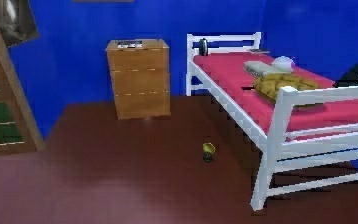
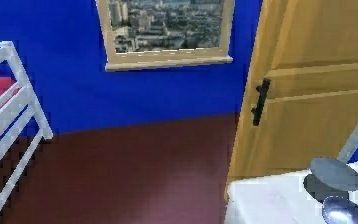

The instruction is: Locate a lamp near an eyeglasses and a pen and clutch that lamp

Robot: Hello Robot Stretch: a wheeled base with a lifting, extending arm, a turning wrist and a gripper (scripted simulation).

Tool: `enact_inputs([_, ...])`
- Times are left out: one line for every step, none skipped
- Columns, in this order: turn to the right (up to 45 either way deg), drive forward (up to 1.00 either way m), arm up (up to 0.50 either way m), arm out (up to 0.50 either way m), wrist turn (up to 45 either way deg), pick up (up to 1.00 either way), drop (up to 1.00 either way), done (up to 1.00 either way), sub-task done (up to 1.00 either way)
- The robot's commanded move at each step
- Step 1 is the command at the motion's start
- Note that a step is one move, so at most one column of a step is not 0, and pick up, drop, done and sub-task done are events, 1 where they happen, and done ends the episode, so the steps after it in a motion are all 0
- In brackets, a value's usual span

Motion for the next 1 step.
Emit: enact_inputs([0.0, 0.30, 0.00, 0.00, 0.0, 0.00, 0.00, 0.00, 0.00])
